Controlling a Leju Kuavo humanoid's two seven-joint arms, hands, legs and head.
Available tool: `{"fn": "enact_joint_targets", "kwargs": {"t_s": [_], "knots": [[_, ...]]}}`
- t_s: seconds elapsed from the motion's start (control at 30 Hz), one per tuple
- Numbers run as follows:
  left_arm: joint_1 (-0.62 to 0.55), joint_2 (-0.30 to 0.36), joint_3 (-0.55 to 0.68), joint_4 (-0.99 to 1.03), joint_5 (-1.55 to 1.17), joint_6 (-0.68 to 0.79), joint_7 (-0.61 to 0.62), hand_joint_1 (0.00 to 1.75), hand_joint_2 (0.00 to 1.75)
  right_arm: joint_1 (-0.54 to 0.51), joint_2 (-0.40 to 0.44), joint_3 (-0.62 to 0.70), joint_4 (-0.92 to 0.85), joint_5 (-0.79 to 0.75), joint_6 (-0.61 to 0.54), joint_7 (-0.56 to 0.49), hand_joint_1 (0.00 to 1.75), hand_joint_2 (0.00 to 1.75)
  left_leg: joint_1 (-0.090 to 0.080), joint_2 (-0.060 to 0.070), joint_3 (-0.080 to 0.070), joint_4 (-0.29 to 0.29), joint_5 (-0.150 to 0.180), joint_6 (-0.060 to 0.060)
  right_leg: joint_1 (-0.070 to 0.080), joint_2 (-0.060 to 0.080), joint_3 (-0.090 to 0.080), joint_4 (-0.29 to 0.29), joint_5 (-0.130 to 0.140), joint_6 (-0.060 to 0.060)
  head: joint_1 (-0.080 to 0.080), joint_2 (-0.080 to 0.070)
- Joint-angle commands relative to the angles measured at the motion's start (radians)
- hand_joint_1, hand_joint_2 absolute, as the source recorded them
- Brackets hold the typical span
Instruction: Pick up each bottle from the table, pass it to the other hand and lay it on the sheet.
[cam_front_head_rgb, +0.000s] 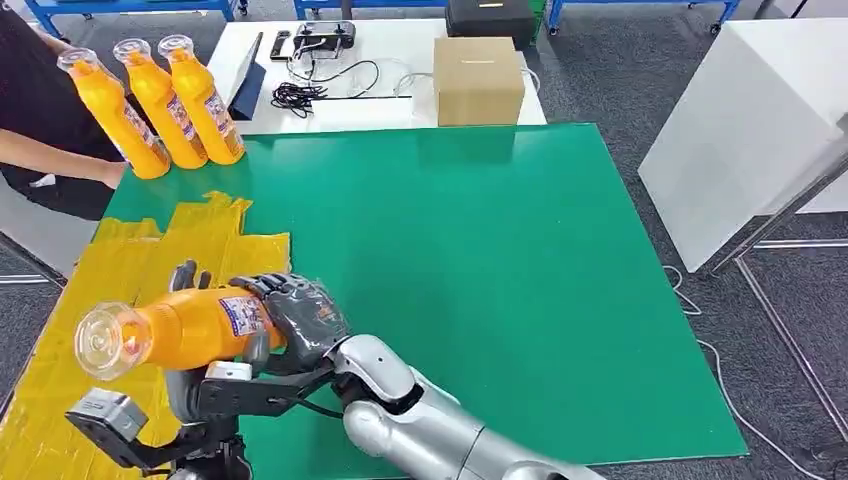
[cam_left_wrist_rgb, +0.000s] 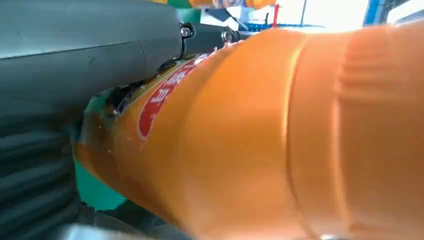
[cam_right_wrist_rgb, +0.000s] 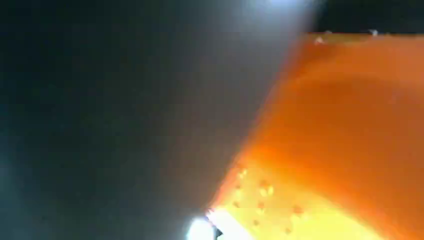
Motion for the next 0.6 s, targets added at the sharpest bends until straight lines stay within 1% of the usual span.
{"fn": "enact_joint_targets", "kwargs": {"t_s": [0.03, 0.13, 0.17, 0.2, 0.23, 0.6], "knots": [[-0.088, 0.015, -0.058, 0.005, 0.063, -0.053, -0.006, 0.0, 1.75, 0.014, -0.028, 0.077, 0.016, -0.019, 0.047, -0.022, 1.75, 1.75, 0.001, -0.003, 0.001, -0.001, 0.0, -0.001, 0.001, -0.003, 0.002, -0.002, 0.0, 0.0, 0.0, 0.0], [-0.086, 0.015, -0.056, -0.014, 0.112, -0.064, -0.016, 0.0, 1.75, 0.008, -0.021, 0.078, 0.023, -0.032, 0.048, -0.02, 1.75, 1.75, 0.001, -0.003, 0.0, 0.0, 0.0, -0.001, 0.001, -0.003, 0.002, -0.001, 0.0, 0.0, 0.0, 0.0], [-0.086, 0.015, -0.057, -0.017, 0.123, -0.068, -0.014, 0.0, 1.75, 0.006, -0.02, 0.078, 0.023, -0.033, 0.049, -0.02, 1.75, 1.75, 0.002, -0.004, 0.002, 0.0, 0.0, -0.001, 0.002, -0.004, 0.004, -0.002, -0.001, 0.0, 0.0, 0.0], [-0.086, 0.015, -0.057, -0.017, 0.123, -0.068, -0.014, 0.03, 1.75, 0.006, -0.02, 0.078, 0.023, -0.033, 0.049, -0.02, 1.75, 1.75, 0.001, -0.003, 0.0, 0.0, 0.0, -0.001, 0.001, -0.003, 0.002, -0.001, 0.0, 0.0, 0.0, 0.0], [-0.087, 0.015, -0.057, -0.019, 0.137, -0.076, -0.016, 1.75, 1.75, 0.004, -0.017, 0.076, 0.02, -0.038, 0.051, -0.019, 1.75, 1.75, 0.002, -0.003, 0.001, 0.0, 0.0, -0.001, 0.002, -0.003, 0.003, -0.002, 0.0, 0.0, 0.0, 0.0], [-0.089, 0.012, -0.06, -0.011, 0.144, -0.075, -0.032, 1.75, 1.75, -0.003, -0.014, 0.069, 0.018, -0.055, 0.061, -0.01, 1.75, 1.75, 0.001, -0.003, 0.0, 0.0, 0.0, -0.001, 0.001, -0.004, 0.002, -0.001, -0.001, 0.0, 0.0, 0.0]]}}
